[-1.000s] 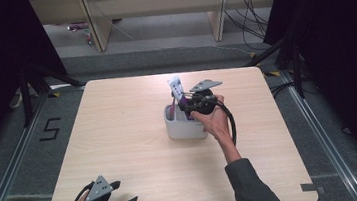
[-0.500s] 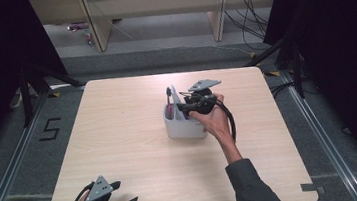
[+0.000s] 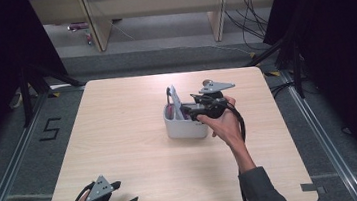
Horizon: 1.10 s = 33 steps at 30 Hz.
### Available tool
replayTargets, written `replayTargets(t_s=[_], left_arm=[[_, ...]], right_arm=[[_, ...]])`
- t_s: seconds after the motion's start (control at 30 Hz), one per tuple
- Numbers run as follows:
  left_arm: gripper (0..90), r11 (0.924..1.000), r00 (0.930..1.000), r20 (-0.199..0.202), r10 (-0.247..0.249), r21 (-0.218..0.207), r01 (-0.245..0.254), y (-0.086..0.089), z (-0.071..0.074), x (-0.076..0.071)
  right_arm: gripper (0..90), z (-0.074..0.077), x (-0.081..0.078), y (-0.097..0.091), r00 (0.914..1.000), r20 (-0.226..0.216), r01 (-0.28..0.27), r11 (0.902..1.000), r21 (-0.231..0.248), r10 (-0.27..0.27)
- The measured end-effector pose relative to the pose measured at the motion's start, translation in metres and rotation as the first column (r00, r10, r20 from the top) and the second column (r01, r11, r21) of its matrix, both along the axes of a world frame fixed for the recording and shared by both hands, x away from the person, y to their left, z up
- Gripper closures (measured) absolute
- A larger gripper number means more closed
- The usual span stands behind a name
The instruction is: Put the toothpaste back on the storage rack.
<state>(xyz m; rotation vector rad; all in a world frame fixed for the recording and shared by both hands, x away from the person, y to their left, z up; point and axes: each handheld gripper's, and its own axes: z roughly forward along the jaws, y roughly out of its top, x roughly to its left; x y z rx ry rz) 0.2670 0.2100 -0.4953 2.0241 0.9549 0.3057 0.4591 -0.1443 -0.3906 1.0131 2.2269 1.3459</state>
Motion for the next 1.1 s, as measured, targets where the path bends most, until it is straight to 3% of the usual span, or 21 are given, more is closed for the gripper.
replayTargets(t_s=[0.03, 0.07, 0.17, 0.3, 0.37, 0.43, 0.5, 0.53, 0.63, 0.7, 0.73, 0.77, 0.8, 0.83, 0.9, 0.93, 0.97, 1.0, 1.03, 1.1], left_arm=[[18.6, 1.0000, 1.0000, -0.005, -0.001, 0.003, 0.001, 0.000, 0.000, 0.000], [18.6, 1.0000, 1.0000, -0.004, -0.001, 0.003, 0.001, 0.000, 0.000, 0.000], [18.6, 1.0000, 1.0000, -0.005, 0.001, 0.002, -0.001, 0.000, 0.000, 0.000], [18.6, 0.9997, 1.0000, -0.006, -0.003, 0.022, 0.003, 0.002, 0.001, 0.000], [18.6, 0.9995, 0.9999, -0.009, -0.010, 0.030, 0.010, 0.003, 0.001, 0.001], [18.6, 1.0000, 1.0000, -0.001, 0.006, 0.006, -0.006, 0.001, 0.000, 0.001], [18.6, 0.9999, 1.0000, -0.002, 0.010, 0.007, -0.010, 0.001, 0.000, 0.000], [18.6, 0.9999, 0.9999, -0.001, 0.011, 0.007, -0.011, 0.002, 0.000, 0.001], [18.6, 0.9998, 0.9998, 0.003, 0.018, -0.003, -0.018, 0.001, 0.000, 0.000], [18.6, 0.9998, 0.9998, 0.002, 0.018, -0.002, -0.018, 0.002, 0.001, 0.000], [18.6, 0.9998, 1.0000, 0.001, 0.006, 0.018, -0.006, 0.004, 0.001, 0.000], [18.6, 0.9999, 0.9999, 0.002, 0.016, 0.005, -0.016, 0.003, 0.001, 0.000], [18.6, 0.9998, 0.9999, 0.001, 0.013, 0.013, -0.013, 0.004, 0.001, 0.000], [18.6, 0.9996, 0.9999, -0.003, 0.017, 0.021, -0.017, 0.004, 0.001, -0.001], [18.6, 0.9996, 1.0000, -0.001, 0.007, 0.027, -0.007, 0.005, 0.001, -0.001], [18.6, 0.9999, 0.9998, 0.006, 0.017, 0.003, -0.017, 0.003, 0.001, -0.002], [18.6, 0.9996, 1.0000, 0.002, -0.006, 0.028, 0.006, 0.004, 0.002, -0.001], [18.6, 0.9998, 1.0000, 0.002, -0.002, 0.021, 0.002, 0.003, 0.002, -0.001], [18.6, 0.9994, 1.0000, 0.003, -0.002, 0.034, 0.002, 0.004, 0.002, 0.000], [18.6, 0.9998, 0.9999, -0.001, 0.012, 0.013, -0.012, 0.002, 0.002, 0.000]], right_arm=[[38.7, 0.000, -0.002, -0.002, 0.9999, 0.014, 0.003, 0.9999, -0.012, -0.003], [38.4, -0.001, -0.006, -0.002, 0.9998, -0.011, 0.015, 0.9999, 0.006, -0.015], [37.2, -0.002, -0.010, -0.006, 1.0000, 0.006, -0.004, 0.9999, -0.011, 0.004], [35.5, -0.001, -0.020, -0.007, 0.9997, -0.019, 0.017, 0.9997, 0.018, -0.017], [35.1, -0.001, -0.022, -0.009, 0.9999, 0.012, 0.001, 0.9999, 0.015, -0.001], [34.6, 0.000, -0.028, -0.010, 1.0000, 0.006, 0.002, 0.9995, 0.031, -0.003], [34.5, -0.001, -0.034, -0.011, 0.9999, -0.006, 0.010, 0.9986, 0.051, -0.010], [34.5, -0.002, -0.036, -0.012, 0.9999, 0.012, -0.006, 0.9988, 0.049, 0.005], [34.0, -0.001, -0.044, -0.012, 0.9996, -0.026, 0.005, 0.9985, 0.055, -0.003], [33.0, -0.001, -0.048, -0.013, 0.9999, -0.015, 0.004, 0.9981, 0.062, -0.003], [32.5, -0.001, -0.050, -0.014, 1.0000, -0.005, -0.006, 0.9992, 0.040, 0.006], [32.4, -0.001, -0.054, -0.012, 0.9995, -0.031, -0.004, 0.9985, 0.054, 0.006], [32.0, -0.001, -0.056, -0.014, 0.9999, -0.009, -0.012, 0.9996, 0.025, 0.012], [31.4, -0.003, -0.060, -0.013, 0.9990, -0.043, -0.012, 0.9995, 0.030, 0.013], [31.4, -0.005, -0.064, -0.013, 0.9995, -0.023, -0.019, 0.9998, 0.005, 0.019], [31.4, -0.006, -0.066, -0.014, 0.9992, -0.029, -0.026, 0.9996, 0.007, 0.026], [31.3, -0.007, -0.068, -0.013, 0.9992, -0.028, -0.030, 0.9995, 0.006, 0.030], [31.1, -0.008, -0.070, -0.014, 0.9994, -0.019, -0.029, 0.9996, -0.006, 0.029], [30.8, -0.008, -0.073, -0.012, 0.9983, -0.049, -0.030, 0.9995, 0.008, 0.030], [30.2, -0.010, -0.075, -0.012, 0.9985, -0.023, -0.050, 0.9986, -0.015, 0.049]])
